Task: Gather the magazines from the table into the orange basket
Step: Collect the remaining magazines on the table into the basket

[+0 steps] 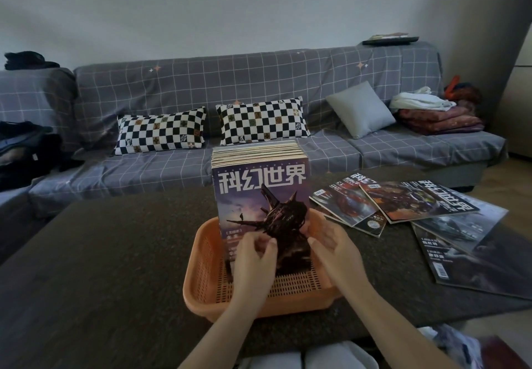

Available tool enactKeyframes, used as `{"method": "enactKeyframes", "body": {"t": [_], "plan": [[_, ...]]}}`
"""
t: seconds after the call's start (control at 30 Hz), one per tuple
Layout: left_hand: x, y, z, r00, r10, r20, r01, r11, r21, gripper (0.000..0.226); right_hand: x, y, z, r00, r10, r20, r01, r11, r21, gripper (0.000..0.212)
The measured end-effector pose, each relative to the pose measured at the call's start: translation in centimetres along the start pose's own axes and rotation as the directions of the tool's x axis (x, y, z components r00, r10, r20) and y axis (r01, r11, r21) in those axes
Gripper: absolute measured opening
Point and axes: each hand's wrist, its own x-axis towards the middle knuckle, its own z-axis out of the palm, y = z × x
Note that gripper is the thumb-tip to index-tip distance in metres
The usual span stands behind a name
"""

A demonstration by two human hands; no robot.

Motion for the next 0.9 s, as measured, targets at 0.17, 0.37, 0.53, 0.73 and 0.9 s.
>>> {"method": "enactKeyframes", "body": {"t": [0.17,0.37,0.53,0.73,0.9], "plan": [[-0.5,2.7,4.4,0.987,0.034,0.157,-0.042,0.998,0.046,0.009,-0.3,1.4,-4.6,0.995,0.015,-0.099,-0.017,1.0,-0.02,0.042],[-0.3,6.3,12.0,0.959,0.035,0.281,-0.041,0.999,0.014,0.012,1.6,4.5,-10.6,0.974,0.006,-0.226,-0.029,0.995,-0.097,0.032],[2.5,8.8,19.3,0.928,0.028,0.372,-0.049,0.998,0.046,0.007,4.9,8.2,-14.6,0.949,0.054,-0.311,-0.085,0.993,-0.087,0.028],[7.4,9.9,27.8,0.894,-0.065,0.444,-0.053,0.967,0.249,0.031,10.1,12.5,-17.0,0.929,0.157,-0.335,-0.216,0.965,-0.146,0.035],[12.4,9.6,33.9,0.891,-0.011,0.454,-0.194,0.895,0.402,0.042,14.4,15.9,-17.8,0.892,0.131,-0.432,-0.32,0.859,-0.4,0.043]]}}
